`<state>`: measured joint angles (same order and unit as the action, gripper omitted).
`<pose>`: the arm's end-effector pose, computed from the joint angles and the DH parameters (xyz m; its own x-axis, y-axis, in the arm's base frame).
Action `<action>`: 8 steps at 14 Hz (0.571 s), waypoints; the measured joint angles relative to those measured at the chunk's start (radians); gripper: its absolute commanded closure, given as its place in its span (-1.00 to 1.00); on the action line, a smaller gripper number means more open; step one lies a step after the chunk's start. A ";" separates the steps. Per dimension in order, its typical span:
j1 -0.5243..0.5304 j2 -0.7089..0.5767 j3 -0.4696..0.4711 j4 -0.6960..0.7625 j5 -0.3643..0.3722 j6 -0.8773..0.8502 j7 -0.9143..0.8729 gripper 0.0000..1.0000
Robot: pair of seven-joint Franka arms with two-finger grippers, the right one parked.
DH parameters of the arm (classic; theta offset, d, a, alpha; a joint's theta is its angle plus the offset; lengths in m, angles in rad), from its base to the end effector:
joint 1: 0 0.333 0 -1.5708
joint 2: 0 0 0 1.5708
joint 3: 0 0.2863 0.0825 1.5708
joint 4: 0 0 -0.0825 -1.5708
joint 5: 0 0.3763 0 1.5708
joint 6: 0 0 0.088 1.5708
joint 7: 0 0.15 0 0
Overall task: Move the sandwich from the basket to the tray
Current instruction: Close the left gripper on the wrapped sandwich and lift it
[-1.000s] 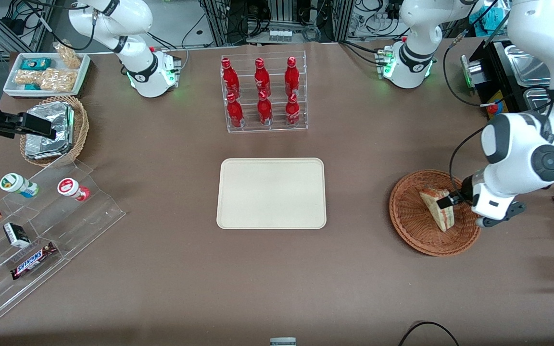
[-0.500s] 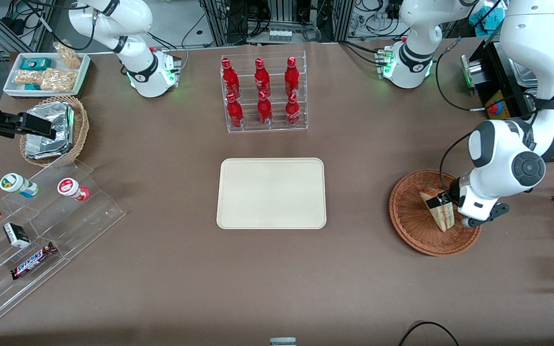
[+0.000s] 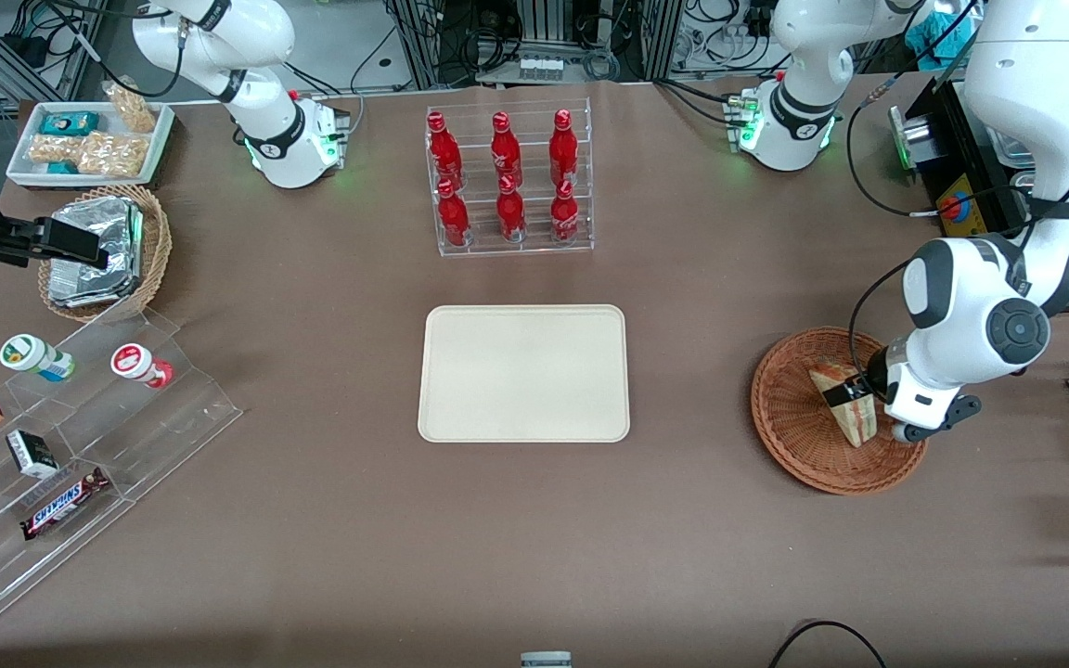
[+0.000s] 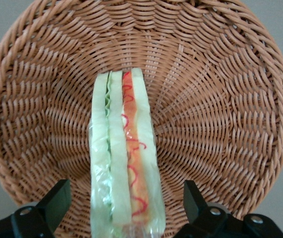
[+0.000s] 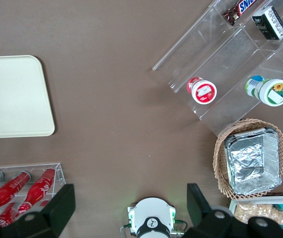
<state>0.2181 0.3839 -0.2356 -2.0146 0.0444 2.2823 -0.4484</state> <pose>0.5705 -0.0103 0.1929 0.9100 0.3973 -0.1184 0.4008 -0.9161 0.0064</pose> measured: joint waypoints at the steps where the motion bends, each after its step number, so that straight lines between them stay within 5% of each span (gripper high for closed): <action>1: 0.000 0.008 0.000 0.000 0.000 0.004 0.000 -0.98; 5: 0.000 0.020 0.000 0.000 0.000 0.007 0.000 0.03; 8: 0.000 0.020 0.000 0.000 0.001 0.007 0.000 0.38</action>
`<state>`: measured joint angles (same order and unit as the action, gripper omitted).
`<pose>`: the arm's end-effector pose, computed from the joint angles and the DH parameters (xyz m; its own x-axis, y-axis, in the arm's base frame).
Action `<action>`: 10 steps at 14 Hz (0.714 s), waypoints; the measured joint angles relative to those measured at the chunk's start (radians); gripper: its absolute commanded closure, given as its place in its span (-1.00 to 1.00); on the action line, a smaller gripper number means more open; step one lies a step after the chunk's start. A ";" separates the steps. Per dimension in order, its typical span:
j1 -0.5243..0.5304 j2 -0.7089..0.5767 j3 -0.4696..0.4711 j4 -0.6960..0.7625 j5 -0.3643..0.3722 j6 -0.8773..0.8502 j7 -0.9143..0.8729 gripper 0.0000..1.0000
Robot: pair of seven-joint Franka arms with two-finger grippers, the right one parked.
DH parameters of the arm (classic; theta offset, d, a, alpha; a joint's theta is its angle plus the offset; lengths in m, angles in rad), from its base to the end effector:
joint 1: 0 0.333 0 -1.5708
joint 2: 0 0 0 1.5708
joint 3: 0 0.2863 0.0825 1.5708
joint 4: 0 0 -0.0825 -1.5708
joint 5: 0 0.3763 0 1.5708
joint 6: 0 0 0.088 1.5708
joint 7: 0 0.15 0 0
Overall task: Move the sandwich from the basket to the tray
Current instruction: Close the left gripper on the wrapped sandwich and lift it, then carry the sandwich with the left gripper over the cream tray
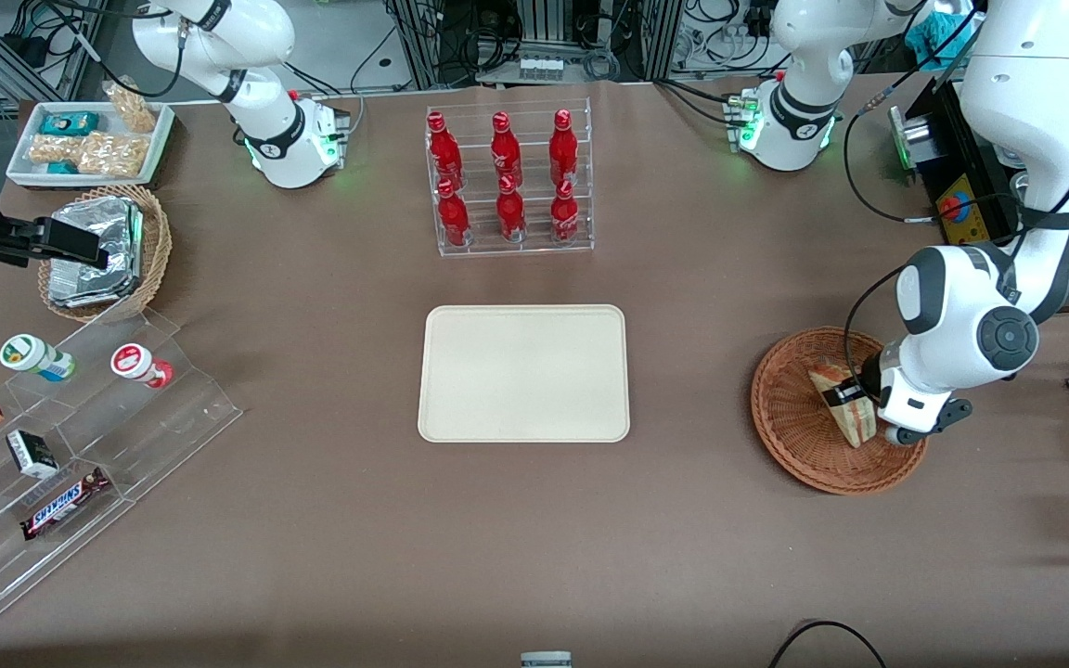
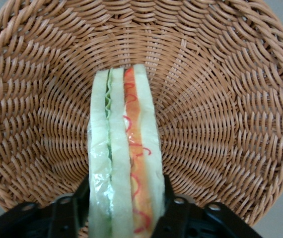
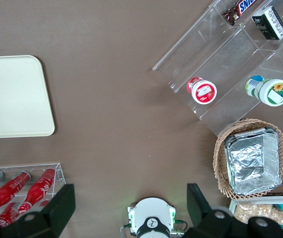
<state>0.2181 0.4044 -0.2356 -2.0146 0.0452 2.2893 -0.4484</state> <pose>0.5687 -0.0109 0.1821 0.9085 0.3967 -0.1318 0.4007 -0.9162 0.0050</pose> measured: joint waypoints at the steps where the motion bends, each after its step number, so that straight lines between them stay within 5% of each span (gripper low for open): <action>1: 0.000 0.000 0.000 0.000 0.000 0.000 0.000 0.48; 4: 0.002 -0.001 0.000 0.002 0.000 0.000 0.000 0.69; 10: 0.000 -0.031 -0.007 0.100 0.000 -0.125 0.012 0.68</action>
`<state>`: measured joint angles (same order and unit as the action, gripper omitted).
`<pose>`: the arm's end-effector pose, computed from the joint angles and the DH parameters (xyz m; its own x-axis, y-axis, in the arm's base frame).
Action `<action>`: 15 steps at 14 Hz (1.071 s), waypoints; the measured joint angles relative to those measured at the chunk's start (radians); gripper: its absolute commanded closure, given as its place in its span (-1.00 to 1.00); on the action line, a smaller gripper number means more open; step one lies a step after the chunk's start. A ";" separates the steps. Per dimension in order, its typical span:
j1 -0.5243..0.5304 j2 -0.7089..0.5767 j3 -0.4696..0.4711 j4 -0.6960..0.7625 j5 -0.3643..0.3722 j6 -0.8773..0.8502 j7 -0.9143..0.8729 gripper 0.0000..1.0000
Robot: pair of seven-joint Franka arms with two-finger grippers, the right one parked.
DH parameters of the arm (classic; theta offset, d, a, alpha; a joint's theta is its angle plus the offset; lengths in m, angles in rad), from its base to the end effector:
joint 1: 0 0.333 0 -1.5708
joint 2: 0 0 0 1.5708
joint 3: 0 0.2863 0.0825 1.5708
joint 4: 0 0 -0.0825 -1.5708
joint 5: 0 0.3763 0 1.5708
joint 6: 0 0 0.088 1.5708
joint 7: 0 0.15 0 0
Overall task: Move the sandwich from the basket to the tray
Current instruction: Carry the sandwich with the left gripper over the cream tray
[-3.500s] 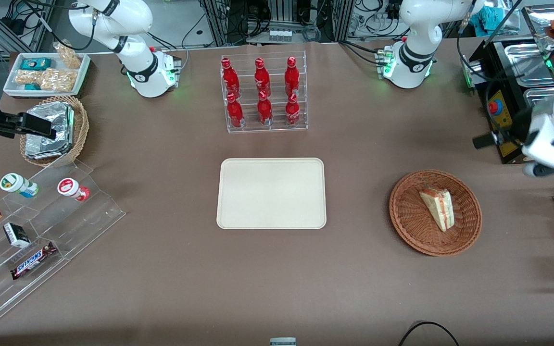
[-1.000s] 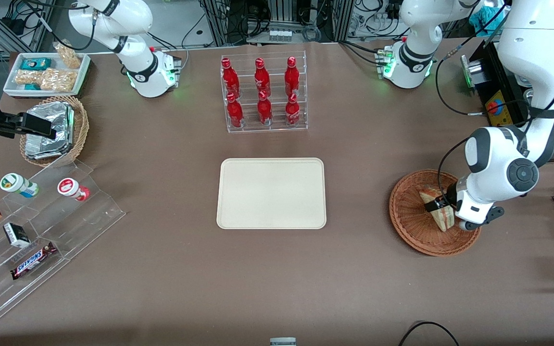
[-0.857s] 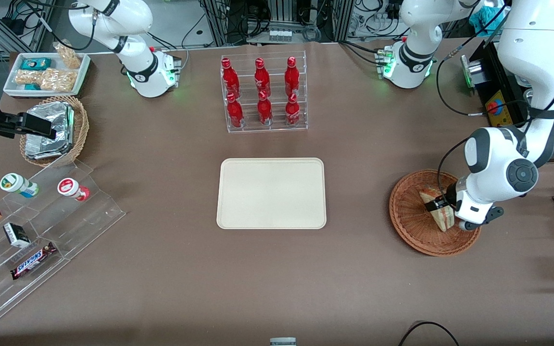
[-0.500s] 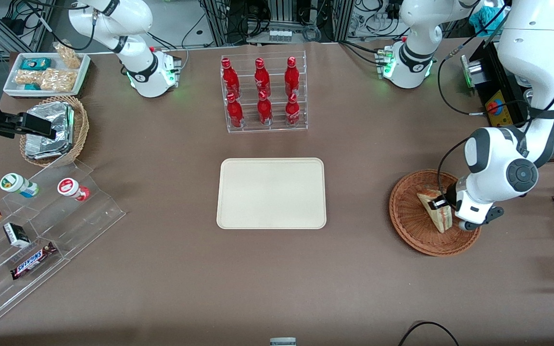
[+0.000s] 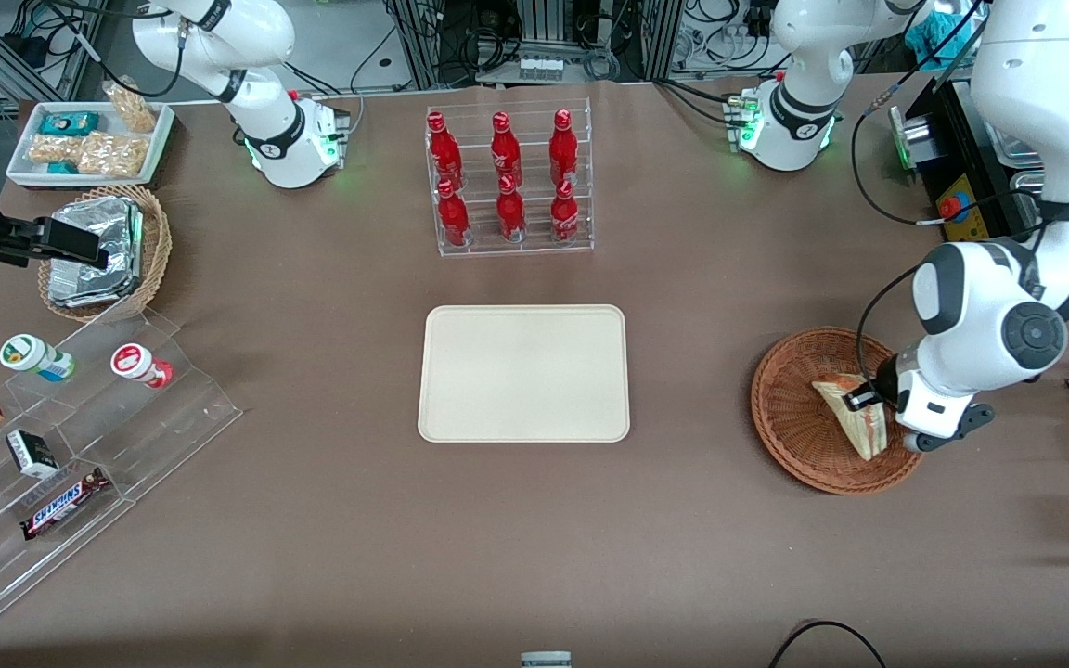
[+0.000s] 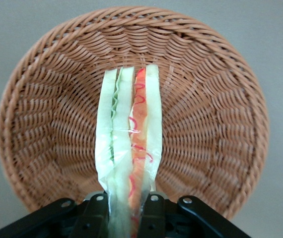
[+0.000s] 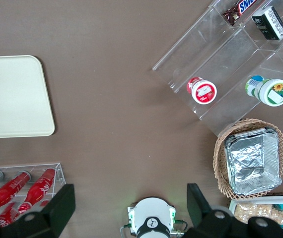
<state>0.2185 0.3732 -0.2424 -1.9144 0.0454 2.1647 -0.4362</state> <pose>0.5891 -0.0101 0.2309 0.9157 0.3827 -0.1225 0.3857 -0.9226 0.0014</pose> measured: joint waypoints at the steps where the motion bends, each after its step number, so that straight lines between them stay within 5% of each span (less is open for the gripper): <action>1: -0.006 -0.010 -0.008 0.031 0.000 -0.066 0.017 0.68; 4: -0.029 -0.031 -0.085 0.081 -0.003 -0.200 0.064 0.63; 11: -0.125 0.001 -0.370 0.110 0.001 -0.208 -0.112 0.49; 15: -0.292 0.132 -0.374 0.222 0.178 -0.142 -0.347 0.49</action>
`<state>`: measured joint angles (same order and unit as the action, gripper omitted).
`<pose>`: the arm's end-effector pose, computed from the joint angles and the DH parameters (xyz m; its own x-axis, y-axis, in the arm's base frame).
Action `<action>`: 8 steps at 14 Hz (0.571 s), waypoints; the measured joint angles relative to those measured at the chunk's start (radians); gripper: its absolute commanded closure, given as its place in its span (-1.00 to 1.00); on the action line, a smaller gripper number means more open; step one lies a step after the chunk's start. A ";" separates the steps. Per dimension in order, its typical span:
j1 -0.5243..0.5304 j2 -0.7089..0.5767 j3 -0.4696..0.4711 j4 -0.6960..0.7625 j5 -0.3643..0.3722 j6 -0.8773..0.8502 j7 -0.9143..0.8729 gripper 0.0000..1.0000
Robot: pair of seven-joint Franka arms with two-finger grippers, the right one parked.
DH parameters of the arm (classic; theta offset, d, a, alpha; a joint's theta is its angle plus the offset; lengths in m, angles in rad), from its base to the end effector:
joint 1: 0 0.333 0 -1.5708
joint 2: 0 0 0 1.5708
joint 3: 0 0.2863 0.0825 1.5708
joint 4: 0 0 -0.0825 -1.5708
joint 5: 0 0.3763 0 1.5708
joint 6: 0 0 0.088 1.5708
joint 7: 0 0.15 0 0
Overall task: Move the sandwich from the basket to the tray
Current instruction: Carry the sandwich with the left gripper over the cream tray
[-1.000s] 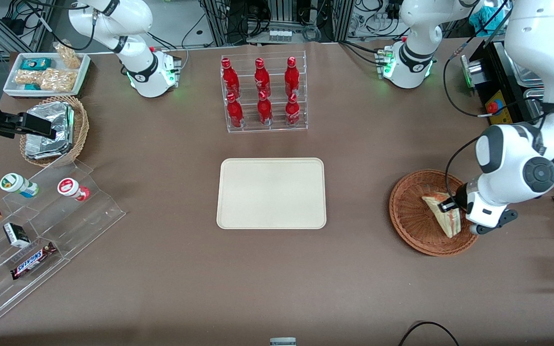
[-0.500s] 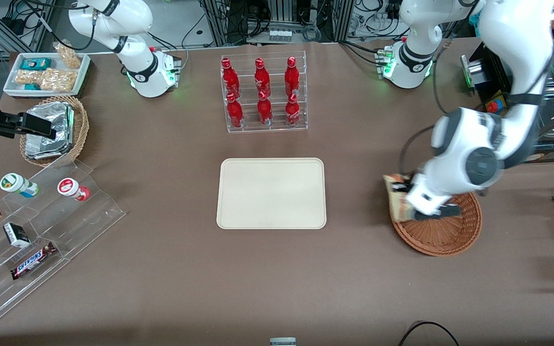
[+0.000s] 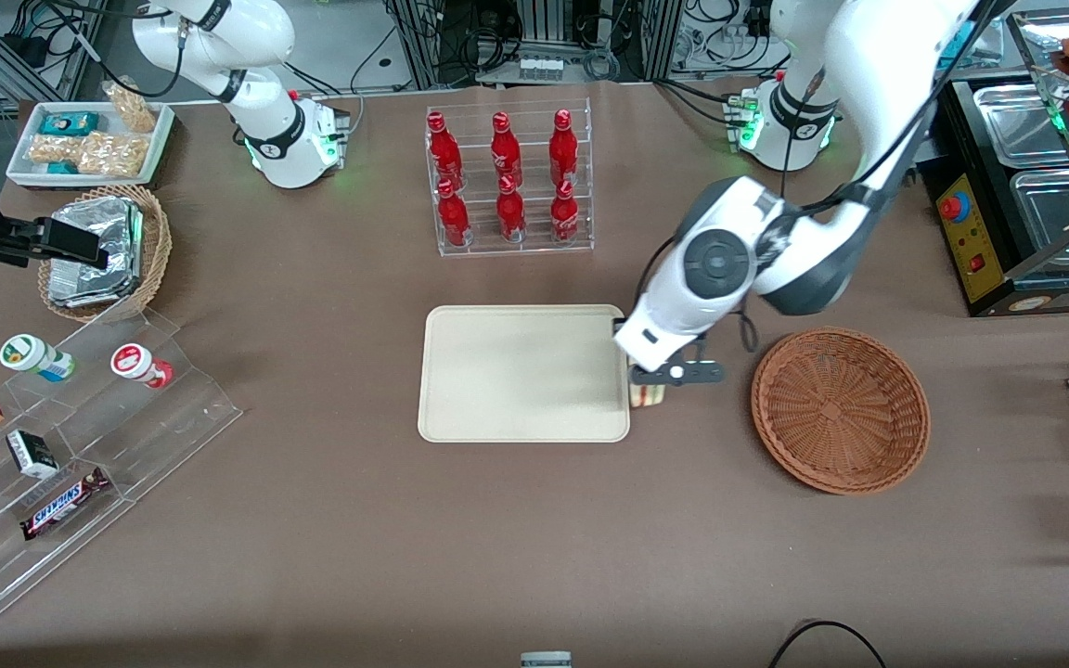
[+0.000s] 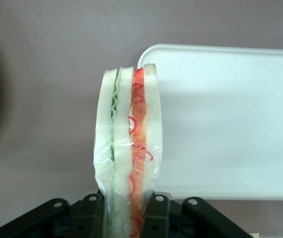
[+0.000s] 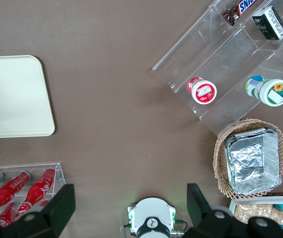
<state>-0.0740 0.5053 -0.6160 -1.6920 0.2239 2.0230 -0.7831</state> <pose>0.5149 -0.3673 0.2760 0.9929 0.0343 -0.1142 0.0362 -0.9992 0.0139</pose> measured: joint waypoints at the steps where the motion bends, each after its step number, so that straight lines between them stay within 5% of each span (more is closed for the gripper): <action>1: -0.041 0.049 0.000 0.037 0.065 0.004 -0.075 0.49; 4: -0.156 0.188 0.000 0.140 0.209 0.016 -0.253 0.49; 8: -0.249 0.269 0.001 0.231 0.231 0.022 -0.291 0.38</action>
<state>-0.3226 0.7748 -0.6154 -1.4614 0.4550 2.0446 -1.0738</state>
